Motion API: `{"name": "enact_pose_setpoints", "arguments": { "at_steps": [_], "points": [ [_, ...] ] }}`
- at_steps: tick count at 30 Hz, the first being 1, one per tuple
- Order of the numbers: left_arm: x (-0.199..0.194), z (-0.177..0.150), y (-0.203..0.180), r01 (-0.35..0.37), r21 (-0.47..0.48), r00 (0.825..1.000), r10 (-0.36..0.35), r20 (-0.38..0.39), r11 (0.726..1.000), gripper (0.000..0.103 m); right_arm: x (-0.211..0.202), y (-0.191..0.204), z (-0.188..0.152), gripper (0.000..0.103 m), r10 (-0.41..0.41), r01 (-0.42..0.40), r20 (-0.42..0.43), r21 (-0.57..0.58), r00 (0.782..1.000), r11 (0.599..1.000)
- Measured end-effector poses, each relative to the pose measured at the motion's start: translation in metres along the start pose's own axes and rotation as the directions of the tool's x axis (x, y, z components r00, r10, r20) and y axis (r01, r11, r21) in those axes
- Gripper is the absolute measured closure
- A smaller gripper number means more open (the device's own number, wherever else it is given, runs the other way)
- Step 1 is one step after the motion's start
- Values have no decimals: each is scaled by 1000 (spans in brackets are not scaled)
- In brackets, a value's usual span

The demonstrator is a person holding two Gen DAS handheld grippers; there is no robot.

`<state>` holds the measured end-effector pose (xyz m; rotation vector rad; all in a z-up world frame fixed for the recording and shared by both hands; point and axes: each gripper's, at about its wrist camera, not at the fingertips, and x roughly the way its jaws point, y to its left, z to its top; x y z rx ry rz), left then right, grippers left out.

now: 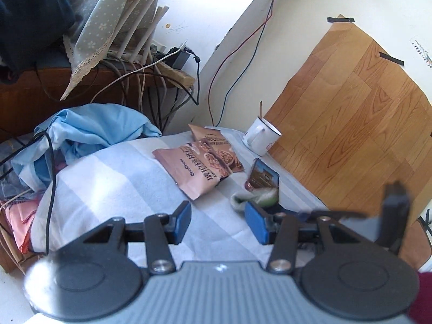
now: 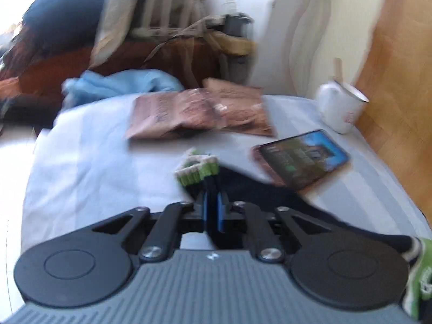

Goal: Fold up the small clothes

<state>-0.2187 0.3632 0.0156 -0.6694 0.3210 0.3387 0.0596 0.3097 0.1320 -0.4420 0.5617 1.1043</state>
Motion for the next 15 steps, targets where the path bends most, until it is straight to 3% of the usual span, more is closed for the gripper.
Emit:
{"name": "enact_pose_setpoints", "arguments": {
  "at_steps": [2,4,7,9,12,13,15],
  "points": [
    [4,1,-5,10,5,1000,-10,0,1000,58,-35,-32,22,93,-37,30,92,69,995,997],
    [12,3,-15,34,11,999,-34,-10,999,58,-81,-79,45,93,-108,74,190,179,976,981],
    [29,3,-43,88,41,996,-87,-32,995,58,-160,-163,60,93,-294,154,310,406,904,901],
    [41,1,-67,126,74,991,-123,-46,989,58,-217,-216,43,93,-406,153,350,569,844,808],
    [64,0,-104,176,124,983,-167,-75,977,58,-281,-270,-10,93,-550,182,322,715,771,675],
    [73,0,-117,192,138,980,-181,-88,972,57,-295,-280,-31,93,-575,191,301,743,760,642],
    [99,-1,-144,230,157,969,-212,-124,960,56,-312,-296,-78,93,-595,189,246,797,765,573]
  ]
}}
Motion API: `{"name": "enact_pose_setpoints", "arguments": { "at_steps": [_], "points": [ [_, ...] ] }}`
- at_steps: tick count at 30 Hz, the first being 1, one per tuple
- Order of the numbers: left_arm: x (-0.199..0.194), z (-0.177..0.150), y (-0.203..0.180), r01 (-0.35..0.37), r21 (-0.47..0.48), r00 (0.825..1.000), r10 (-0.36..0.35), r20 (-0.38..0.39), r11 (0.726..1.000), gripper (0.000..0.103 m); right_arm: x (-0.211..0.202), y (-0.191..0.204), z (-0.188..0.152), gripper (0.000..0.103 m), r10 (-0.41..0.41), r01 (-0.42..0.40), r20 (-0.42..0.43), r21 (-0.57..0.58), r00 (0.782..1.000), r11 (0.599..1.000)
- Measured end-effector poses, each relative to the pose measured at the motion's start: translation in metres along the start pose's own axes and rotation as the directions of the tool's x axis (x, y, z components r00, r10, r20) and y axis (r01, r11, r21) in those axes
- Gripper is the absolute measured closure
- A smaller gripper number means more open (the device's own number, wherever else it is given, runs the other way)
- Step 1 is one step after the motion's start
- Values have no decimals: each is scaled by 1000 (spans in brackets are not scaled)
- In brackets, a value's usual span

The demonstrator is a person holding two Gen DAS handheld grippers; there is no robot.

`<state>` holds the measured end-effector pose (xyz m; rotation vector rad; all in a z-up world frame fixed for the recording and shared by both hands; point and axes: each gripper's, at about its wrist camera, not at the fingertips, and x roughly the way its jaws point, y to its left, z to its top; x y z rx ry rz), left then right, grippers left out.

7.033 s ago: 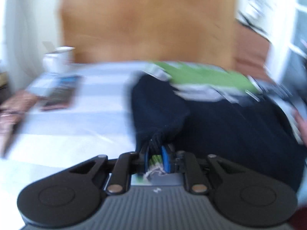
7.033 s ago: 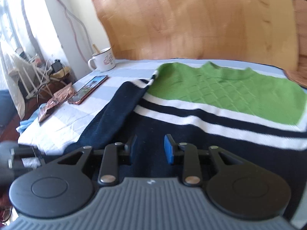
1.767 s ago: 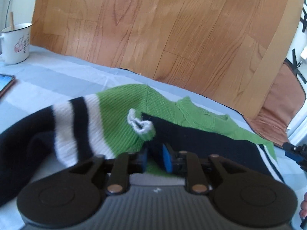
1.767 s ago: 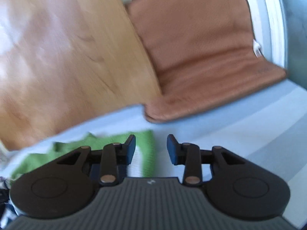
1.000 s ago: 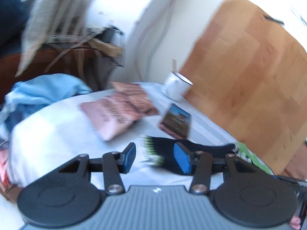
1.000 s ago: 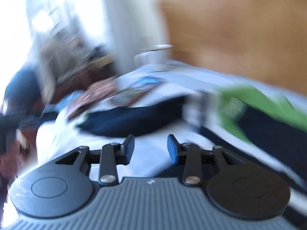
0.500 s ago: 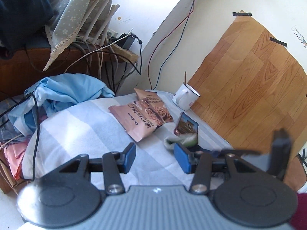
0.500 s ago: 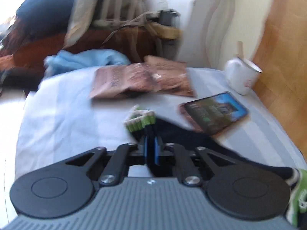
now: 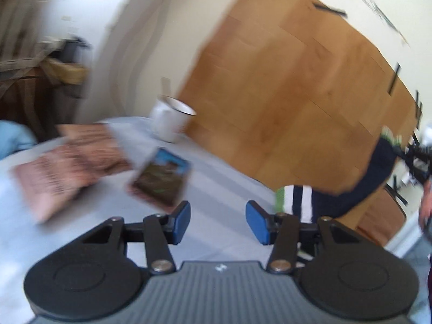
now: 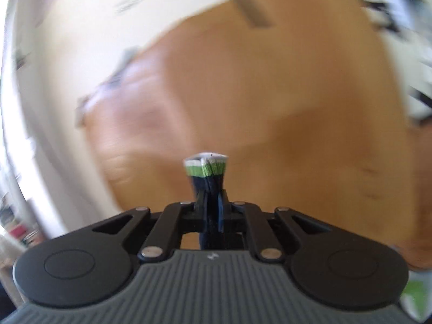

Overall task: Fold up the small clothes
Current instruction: 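Lower the sleeve onto the sweater body and open the right gripper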

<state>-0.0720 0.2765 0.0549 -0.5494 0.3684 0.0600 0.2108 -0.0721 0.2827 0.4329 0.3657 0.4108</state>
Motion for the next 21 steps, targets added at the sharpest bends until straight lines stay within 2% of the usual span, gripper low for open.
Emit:
{"name": "enact_pose_setpoints", "arguments": {
  "at_steps": [4,7,9,12,14,15,16,17,19,21],
  "points": [
    [80,9,-47,78,49,992,-73,-100,996,52,-17,-77,-43,93,-69,78,-78,127,995,989],
    [149,6,-85,108,116,979,-86,-183,987,50,-25,-115,-71,93,-50,73,-101,233,994,970],
    [190,-1,-106,137,151,963,-97,-251,979,48,-26,-129,-81,93,-25,57,-115,280,993,958],
    [239,-17,-132,162,203,937,-86,-338,966,43,-27,-134,-77,93,9,19,-96,290,995,957],
    [264,-31,-149,149,267,930,-42,-366,952,54,-26,-130,-66,93,46,-25,-67,280,997,960],
    [271,-38,-155,130,303,930,-10,-366,944,81,-26,-126,-61,93,67,-52,-49,274,997,960],
    [274,-43,-159,89,346,941,35,-336,934,91,-28,-124,-55,93,89,-77,-31,269,996,960],
    [272,-43,-159,75,353,952,38,-304,932,93,-31,-122,-51,93,113,-107,-7,265,994,958],
    [260,-37,-145,74,263,970,-9,-241,962,94,-45,-125,-47,93,157,-165,54,250,986,954],
    [248,-31,-125,75,160,984,-47,-172,984,94,-52,-129,-54,93,132,-141,55,204,990,969]
  ]
}}
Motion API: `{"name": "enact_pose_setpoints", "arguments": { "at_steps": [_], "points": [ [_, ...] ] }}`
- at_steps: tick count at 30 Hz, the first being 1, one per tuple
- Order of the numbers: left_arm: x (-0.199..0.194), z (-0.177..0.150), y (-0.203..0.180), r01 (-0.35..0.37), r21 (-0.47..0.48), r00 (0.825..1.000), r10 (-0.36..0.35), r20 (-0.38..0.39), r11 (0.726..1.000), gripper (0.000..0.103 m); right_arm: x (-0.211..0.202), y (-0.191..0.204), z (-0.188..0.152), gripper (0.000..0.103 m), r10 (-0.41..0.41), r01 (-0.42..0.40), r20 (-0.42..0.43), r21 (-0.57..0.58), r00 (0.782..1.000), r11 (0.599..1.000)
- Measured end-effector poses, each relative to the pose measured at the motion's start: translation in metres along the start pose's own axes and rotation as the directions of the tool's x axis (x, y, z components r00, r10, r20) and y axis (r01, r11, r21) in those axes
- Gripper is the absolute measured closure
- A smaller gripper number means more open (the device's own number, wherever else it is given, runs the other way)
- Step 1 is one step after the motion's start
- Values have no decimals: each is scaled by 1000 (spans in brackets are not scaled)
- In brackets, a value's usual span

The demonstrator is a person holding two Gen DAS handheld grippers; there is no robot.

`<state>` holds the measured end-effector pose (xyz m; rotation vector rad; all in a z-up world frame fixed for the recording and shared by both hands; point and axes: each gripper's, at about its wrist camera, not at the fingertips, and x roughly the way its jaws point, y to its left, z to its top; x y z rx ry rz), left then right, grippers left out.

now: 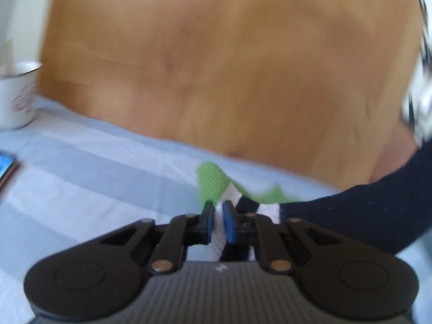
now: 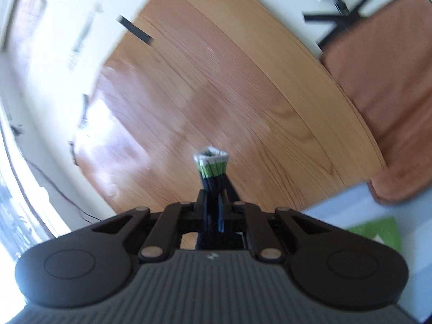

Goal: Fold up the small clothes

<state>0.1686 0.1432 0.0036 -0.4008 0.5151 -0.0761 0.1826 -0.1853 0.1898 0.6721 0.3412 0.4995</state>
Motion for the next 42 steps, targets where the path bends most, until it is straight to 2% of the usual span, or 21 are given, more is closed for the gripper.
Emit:
{"name": "enact_pose_setpoints", "arguments": {
  "at_steps": [2,3,5,6,7,8,10,12,15,16,18,21,23,24,26,27,31,34,37,39,42],
  "points": [
    [4,-2,10,-7,-40,1000,6,-18,999,94,2,-17,-19,92,-111,109,-55,-42,992,993],
    [10,-5,10,-24,-30,999,22,-43,999,93,7,-29,-32,92,-199,192,-109,-72,974,979],
    [21,-14,8,-69,2,994,68,-90,998,89,16,-49,-58,87,-368,341,-210,-158,906,927],
    [23,-16,7,-93,11,990,94,-109,996,83,16,-55,-68,83,-417,380,-230,-189,879,905],
    [21,-16,6,-94,13,990,95,-101,995,83,11,-58,-73,80,-430,393,-227,-190,874,900],
    [17,-16,6,-92,19,992,93,-87,996,81,4,-59,-74,76,-420,391,-205,-168,884,905],
    [12,-14,4,-109,30,991,111,-78,994,63,-8,-57,-70,67,-399,384,-152,-120,904,915],
    [1,-8,5,-83,13,994,84,-70,996,60,-10,-56,-65,66,-396,386,-117,-102,911,917],
    [-10,-3,0,-59,32,996,61,-61,998,57,-12,-45,-65,66,-440,433,-35,-129,897,892],
    [-14,-5,-3,-58,50,997,61,-56,997,57,-11,-40,-67,66,-433,427,-14,-146,901,892],
    [-18,-10,-11,-56,98,996,62,-58,994,57,-4,-36,-68,67,-409,396,-37,-182,912,900],
    [-15,-20,-19,-107,168,989,123,-88,980,59,11,-42,-70,66,-484,459,-74,-223,872,860],
    [-12,-24,-19,-109,184,986,130,-107,977,58,16,-58,-67,66,-484,464,-117,-160,867,871],
    [-13,-25,-19,-107,188,986,129,-107,976,58,19,-67,-67,70,-475,458,-161,-131,865,879],
    [-15,-24,-19,-107,197,987,129,-100,975,59,20,-71,-69,97,-440,427,-212,-105,873,898],
    [-16,-24,-18,-101,200,987,124,-105,975,59,16,-65,-70,97,-437,420,-191,-124,879,899],
    [-18,-24,-17,-94,204,986,120,-117,974,56,-10,-49,-69,99,-473,457,-98,-150,876,877],
    [-16,-26,-18,-102,224,983,133,-124,969,52,-4,-57,-81,98,-533,497,-186,-210,825,842],
    [-16,-26,-18,-118,245,981,152,-123,962,44,-10,-55,-82,89,-542,508,-152,-211,827,835],
    [-17,-25,-14,-119,228,980,152,-131,966,42,-20,-49,-78,80,-546,525,-82,-191,834,830],
    [-18,-25,-14,-124,234,980,156,-127,964,40,-29,-31,-78,80,-506,490,-14,-221,863,843]
  ]
}}
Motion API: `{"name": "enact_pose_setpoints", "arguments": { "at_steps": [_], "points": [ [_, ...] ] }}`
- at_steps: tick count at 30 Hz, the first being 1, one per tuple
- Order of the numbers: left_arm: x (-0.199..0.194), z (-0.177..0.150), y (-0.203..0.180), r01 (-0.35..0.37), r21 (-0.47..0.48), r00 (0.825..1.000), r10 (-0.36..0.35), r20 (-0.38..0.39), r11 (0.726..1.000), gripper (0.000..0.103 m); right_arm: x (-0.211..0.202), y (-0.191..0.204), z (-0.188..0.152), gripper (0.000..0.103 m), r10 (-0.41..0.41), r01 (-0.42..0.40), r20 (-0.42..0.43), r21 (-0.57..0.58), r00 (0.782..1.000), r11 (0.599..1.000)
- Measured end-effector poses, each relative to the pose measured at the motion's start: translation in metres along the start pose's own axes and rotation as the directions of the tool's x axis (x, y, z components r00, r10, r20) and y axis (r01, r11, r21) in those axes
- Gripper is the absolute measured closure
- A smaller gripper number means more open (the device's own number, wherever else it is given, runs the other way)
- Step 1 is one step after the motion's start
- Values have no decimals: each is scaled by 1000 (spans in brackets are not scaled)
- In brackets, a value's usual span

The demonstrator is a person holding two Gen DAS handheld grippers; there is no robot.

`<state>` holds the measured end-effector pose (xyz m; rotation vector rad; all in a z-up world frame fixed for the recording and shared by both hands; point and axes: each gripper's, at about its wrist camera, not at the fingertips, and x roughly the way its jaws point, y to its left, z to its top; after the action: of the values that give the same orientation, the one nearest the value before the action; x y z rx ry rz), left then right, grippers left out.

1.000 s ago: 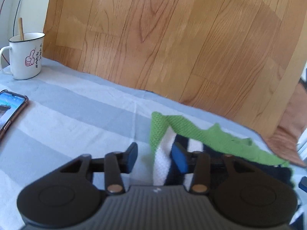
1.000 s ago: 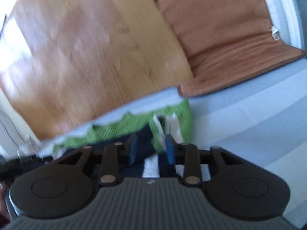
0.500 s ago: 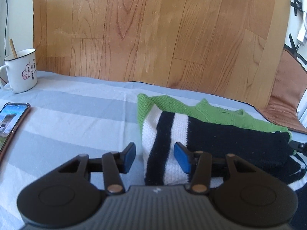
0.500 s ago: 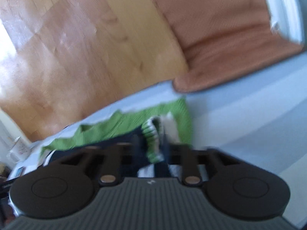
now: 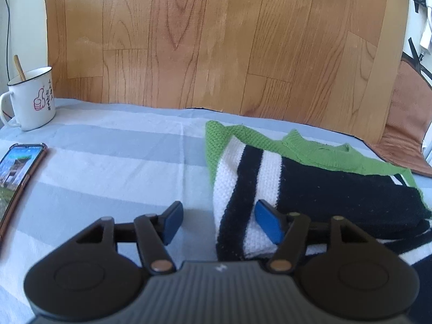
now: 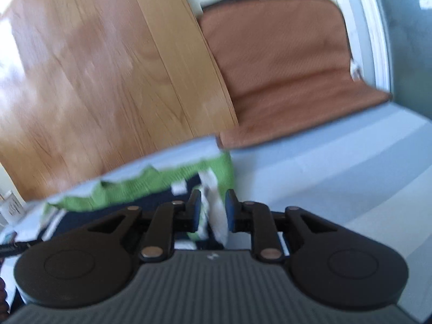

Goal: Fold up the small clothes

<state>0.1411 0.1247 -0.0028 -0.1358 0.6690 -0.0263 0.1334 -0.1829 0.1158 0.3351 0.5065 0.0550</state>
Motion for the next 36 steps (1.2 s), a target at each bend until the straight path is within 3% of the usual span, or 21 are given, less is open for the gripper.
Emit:
{"name": "enact_pose_setpoints", "arguments": {
  "at_steps": [3,5,10,13,21,27,36],
  "points": [
    [0,0,-4,-22,26,1000,21,12,999,39,6,7,-8,79,48,-51,-53,-56,997,997],
    [0,0,-4,-22,29,1000,21,14,999,37,21,6,-16,79,-3,-10,-160,-84,987,996],
    [2,0,2,-22,-6,1000,22,4,1000,28,4,-7,-12,76,-8,7,-147,-7,989,1000],
    [-4,-4,-1,-51,2,999,51,5,999,28,-20,-11,-16,76,77,-70,-129,57,989,996],
    [-64,-27,-1,-91,-45,995,93,40,995,33,-65,3,-46,71,130,-129,-155,16,979,992],
    [-101,-49,-16,-68,-36,997,70,45,997,33,-74,15,-63,71,156,-155,-172,21,973,988],
    [-117,-77,-42,-68,27,997,67,41,997,33,-80,8,-86,70,141,-139,-147,21,979,990]
  ]
}}
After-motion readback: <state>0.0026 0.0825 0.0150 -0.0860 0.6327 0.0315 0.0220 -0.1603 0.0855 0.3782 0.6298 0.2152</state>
